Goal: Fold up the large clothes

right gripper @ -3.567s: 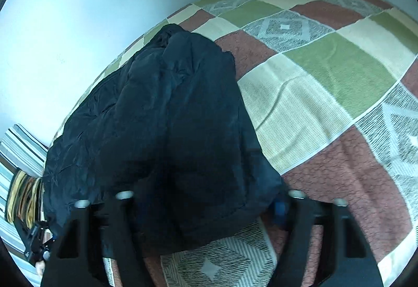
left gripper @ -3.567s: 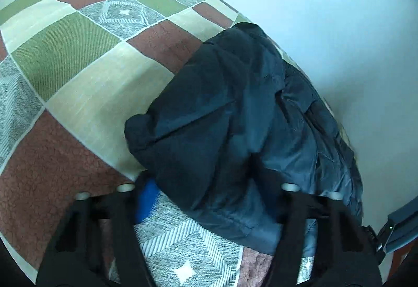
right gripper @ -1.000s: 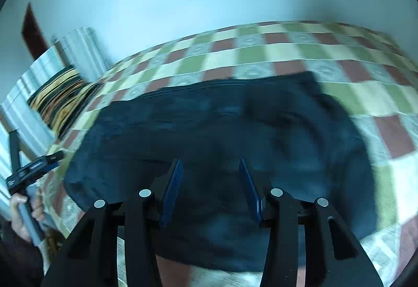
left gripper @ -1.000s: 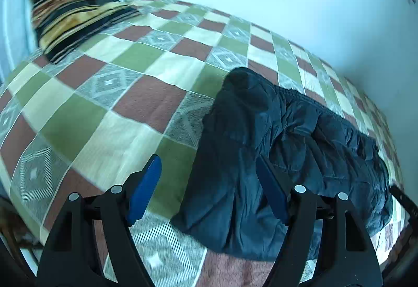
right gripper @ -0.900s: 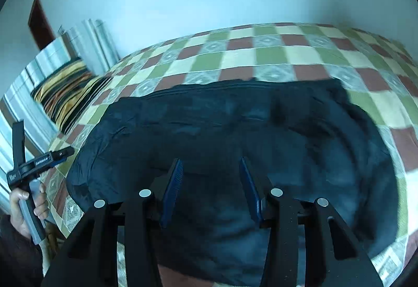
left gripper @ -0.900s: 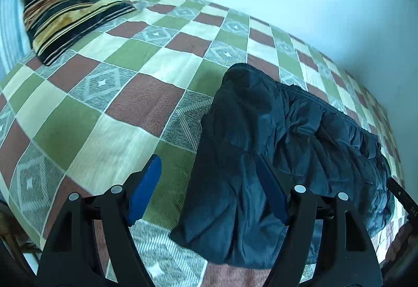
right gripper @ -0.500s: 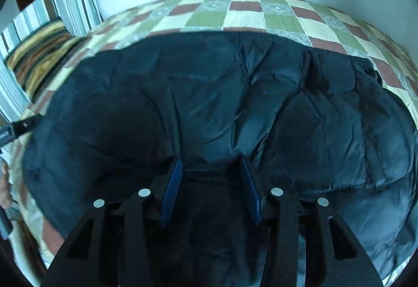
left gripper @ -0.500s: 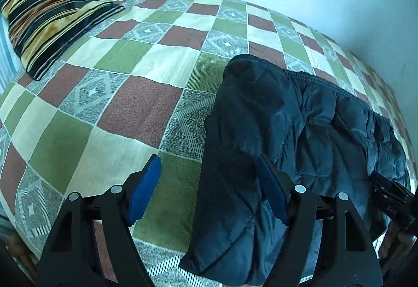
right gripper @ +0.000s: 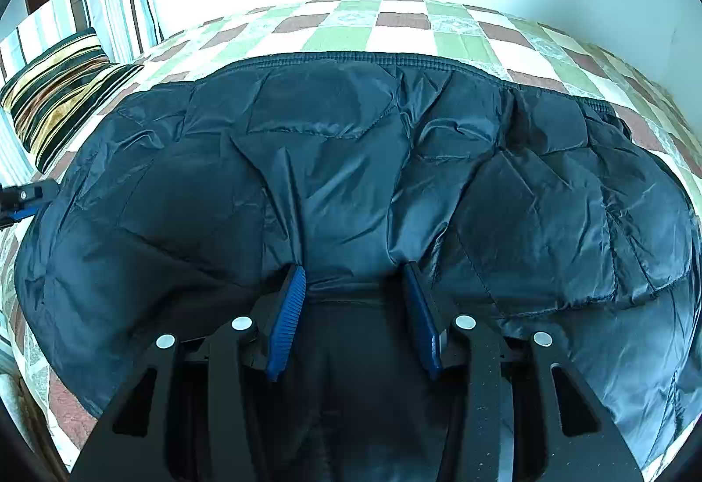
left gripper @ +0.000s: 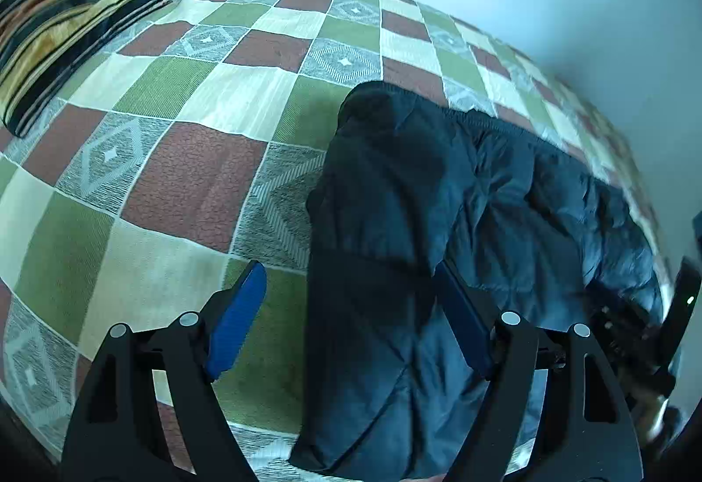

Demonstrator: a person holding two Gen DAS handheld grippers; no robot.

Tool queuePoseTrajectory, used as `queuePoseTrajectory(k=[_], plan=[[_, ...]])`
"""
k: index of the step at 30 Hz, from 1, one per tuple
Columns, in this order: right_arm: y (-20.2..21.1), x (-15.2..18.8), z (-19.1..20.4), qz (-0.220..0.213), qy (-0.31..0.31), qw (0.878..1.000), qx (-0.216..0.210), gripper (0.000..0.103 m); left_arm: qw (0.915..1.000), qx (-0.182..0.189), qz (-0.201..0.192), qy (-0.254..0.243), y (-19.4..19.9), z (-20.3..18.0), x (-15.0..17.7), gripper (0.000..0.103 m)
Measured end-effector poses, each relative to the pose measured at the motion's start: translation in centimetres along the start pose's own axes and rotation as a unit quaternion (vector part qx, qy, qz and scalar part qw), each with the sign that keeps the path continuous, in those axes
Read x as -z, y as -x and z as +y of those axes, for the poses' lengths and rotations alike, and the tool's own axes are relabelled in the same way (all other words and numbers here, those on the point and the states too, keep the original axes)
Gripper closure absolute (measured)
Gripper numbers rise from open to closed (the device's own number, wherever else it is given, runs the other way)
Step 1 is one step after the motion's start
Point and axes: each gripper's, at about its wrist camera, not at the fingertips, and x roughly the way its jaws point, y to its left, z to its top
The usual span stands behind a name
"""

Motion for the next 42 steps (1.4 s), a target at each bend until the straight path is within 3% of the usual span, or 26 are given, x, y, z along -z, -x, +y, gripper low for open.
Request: queuePoseTrajectory(k=[3, 9, 19, 20, 21, 26, 28, 34, 42], plan=[[0.0, 0.0, 0.1, -0.003, 0.001, 1.000, 0.002, 0.057, 0.9999, -0.009, 0.013, -0.006, -0.9, -0.1, 0.1, 0.024], [0.1, 0.1, 0.1, -0.005, 0.000, 1.000, 0.003, 0.057, 0.9977, 0.036, 0.056, 0.010, -3.1, -0.3, 0.6, 0.024], [0.2, 0.2, 0.1, -0.012, -0.002, 1.000, 0.003, 0.057, 0.9924, 0.073, 0.095, 0.029, -6.2, -0.3, 1.6, 0.024], [0.2, 0.3, 0.1, -0.013, -0.002, 1.000, 0.003, 0.057, 0.9927, 0.072, 0.094, 0.026, -6.2, -0.5, 1.6, 0.026], [0.3, 0.3, 0.1, -0.014, -0.001, 1.000, 0.004, 0.057, 0.9925, 0.076, 0.093, 0.022, -6.2, -0.7, 1.7, 0.036], [0.3, 0.4, 0.1, -0.017, -0.002, 1.000, 0.005, 0.057, 0.9937, 0.073, 0.085, -0.003, -5.7, -2.3, 1.5, 0.065], [0.3, 0.4, 0.1, -0.018, -0.001, 1.000, 0.005, 0.057, 0.9947, 0.068, 0.076, -0.012, -5.0, -3.0, 1.3, 0.081], [0.3, 0.3, 0.1, -0.018, -0.001, 1.000, 0.007, 0.057, 0.9967, 0.069, 0.035, -0.025, -1.6, -5.3, 0.2, 0.090], [0.2, 0.2, 0.0, -0.016, -0.004, 1.000, 0.000, 0.057, 0.9878, 0.123, -0.022, -0.093, 4.1, -13.0, -1.2, 0.091]])
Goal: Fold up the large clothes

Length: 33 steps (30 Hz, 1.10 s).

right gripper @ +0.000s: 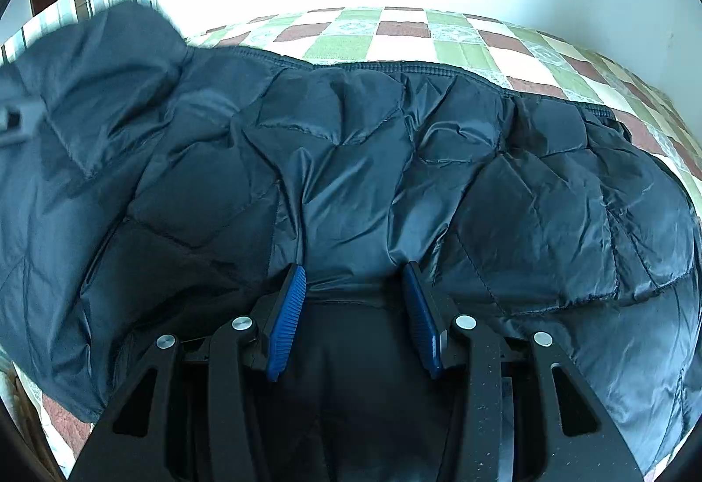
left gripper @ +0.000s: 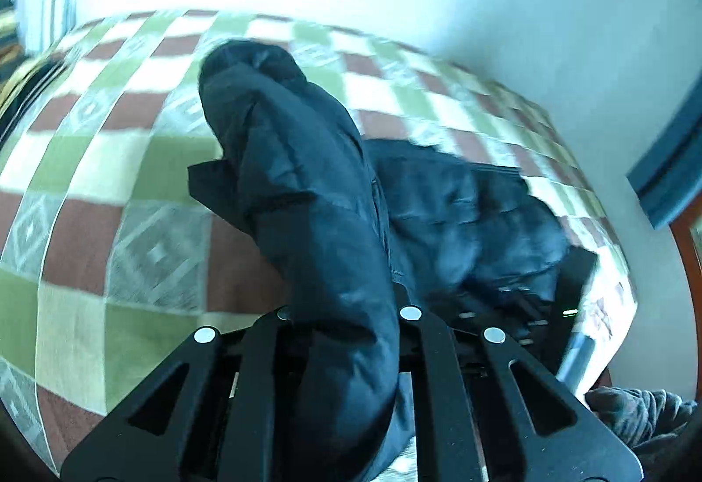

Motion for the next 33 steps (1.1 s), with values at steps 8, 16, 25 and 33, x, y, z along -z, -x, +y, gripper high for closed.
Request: queuePoseTrajectory(k=[8, 16, 25, 33], plan=[[-0.2, -0.7, -1.4, 0.007, -0.003, 0.999, -0.032, 0.056, 0.9972, 0.019, -0.014, -0.071, -1.3, -9.8, -0.8, 0.091], [5.0, -0.4, -6.4, -0.031, -0.029, 0.999, -0.023, 0.056, 0.9945, 0.002, -0.017, -0.103, -3.5, -16.6, -0.6, 0.091], [9.7, 1.2, -17.1, -0.049, -0.105, 0.992, 0.048, 0.055, 0.9908, -0.006, -0.011, -0.135, -7.8, -23.3, 0.1, 0.091], [10.3, 3.1, -22.9, -0.039, -0.165, 0.983, 0.077, 0.054, 0.9859, 0.002, 0.025, -0.166, -14.4, -29.2, 2.5, 0.092]])
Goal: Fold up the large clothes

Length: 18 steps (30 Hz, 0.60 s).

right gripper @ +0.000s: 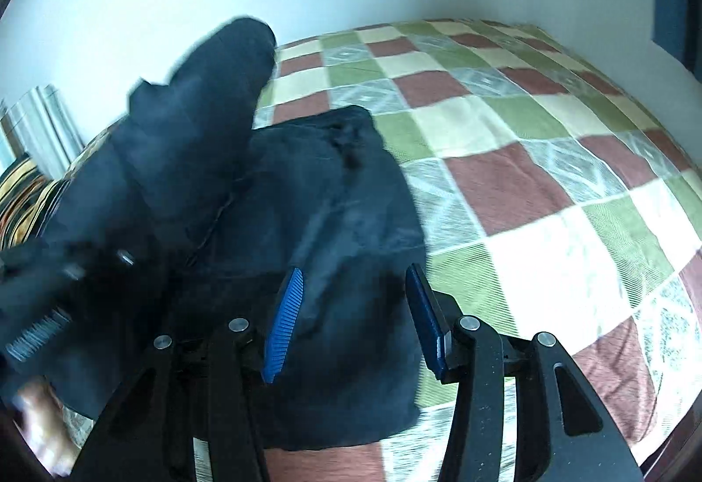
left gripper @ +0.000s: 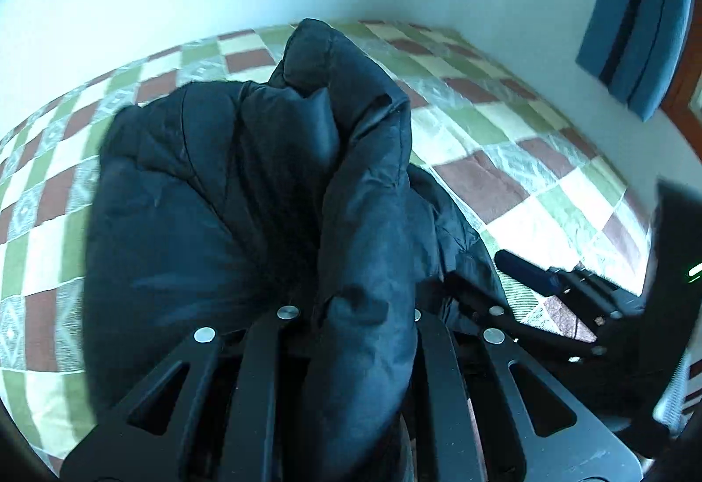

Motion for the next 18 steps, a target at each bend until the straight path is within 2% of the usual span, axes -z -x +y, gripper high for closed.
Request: queuePoseTrajectory(k=[6, 11, 14, 15, 17, 18], plan=[[0.1, 0.5, -3.5, 0.009, -0.029, 1.000, 0.008, 0.054, 0.9995, -0.019, 0.001, -0.024, -3.2, -2.7, 0.9, 0.092], [0.7, 0.5, -4.6, 0.006, -0.037, 0.999, 0.009, 0.054, 0.9986, -0.038, -0.009, -0.035, -2.3, -3.1, 1.0, 0.090], [1.3, 0.1, -5.0, -0.003, -0.039, 0.999, 0.010, 0.054, 0.9981, -0.046, -0.019, -0.037, -1.3, -3.2, 1.2, 0.084], [1.6, -0.1, -5.0, -0.005, -0.040, 0.999, 0.009, 0.054, 0.9980, -0.047, -0.021, -0.037, -1.0, -3.2, 1.3, 0.082], [2.1, -0.2, -5.0, -0.009, -0.041, 0.999, 0.010, 0.054, 0.9984, -0.036, -0.026, -0.034, -0.3, -3.3, 1.4, 0.067], [2.4, -0.3, -5.0, -0.012, -0.040, 0.999, 0.011, 0.054, 0.9990, -0.016, -0.033, -0.025, 0.5, -3.2, 1.4, 0.057]])
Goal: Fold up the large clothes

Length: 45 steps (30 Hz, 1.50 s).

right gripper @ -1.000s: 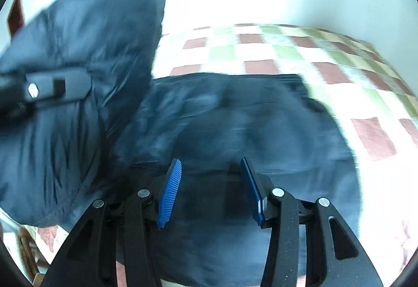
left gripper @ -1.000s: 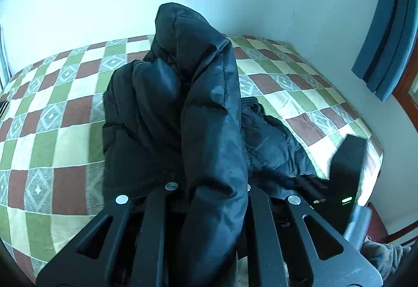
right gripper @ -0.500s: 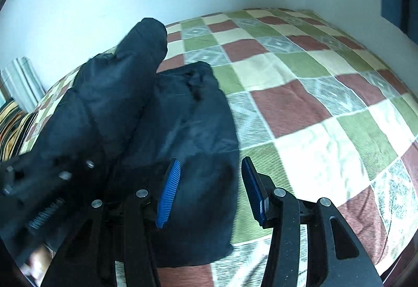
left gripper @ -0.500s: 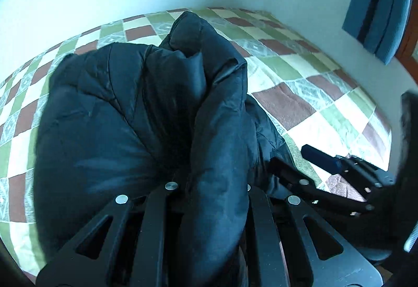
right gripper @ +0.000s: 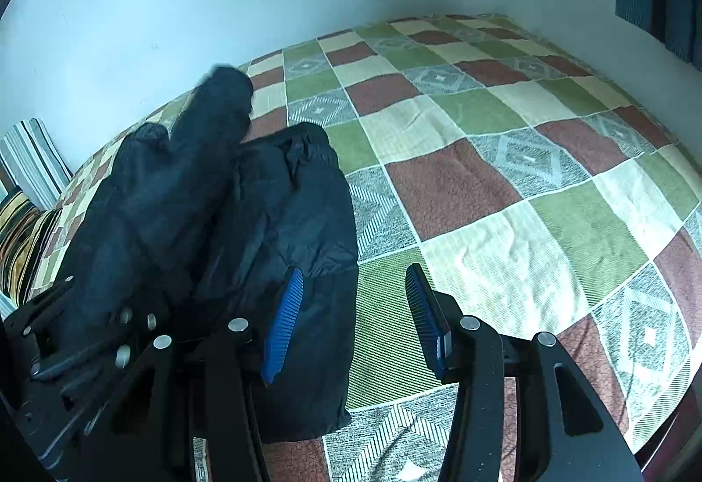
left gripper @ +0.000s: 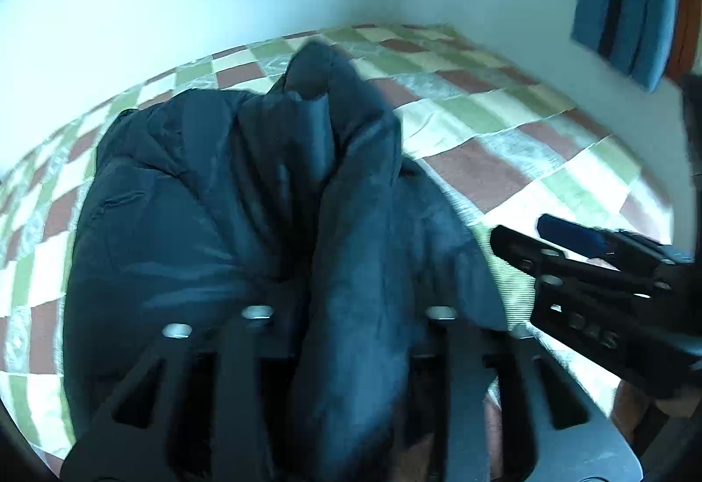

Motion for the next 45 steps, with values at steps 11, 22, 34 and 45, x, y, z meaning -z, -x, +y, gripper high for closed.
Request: queuePoseTrajectory(k=[11, 22, 34, 45], plan=[[3.4, -1.3, 1.6, -0.023, 0.001, 0.999, -0.022, 0.053, 0.9978, -0.009, -0.058, 0.032, 8.6, 2.6, 0.2, 0.041], [1.6, -3.8, 10.3, -0.011, 0.062, 0.994, -0.084, 0.034, 0.9773, -0.153, -0.052, 0.137, 10.1, 14.7, 4.6, 0.035], [-3.3, -3.3, 13.2, 0.056, 0.087, 0.991, -0.085, 0.041, 0.9779, -0.134, -0.035, 0.156, 7.4, 16.8, 6.9, 0.035], [-1.9, -3.8, 11.2, 0.025, 0.075, 0.994, -0.073, 0.099, 0.9800, -0.112, -0.050, 0.157, 7.8, 16.6, 5.6, 0.035]])
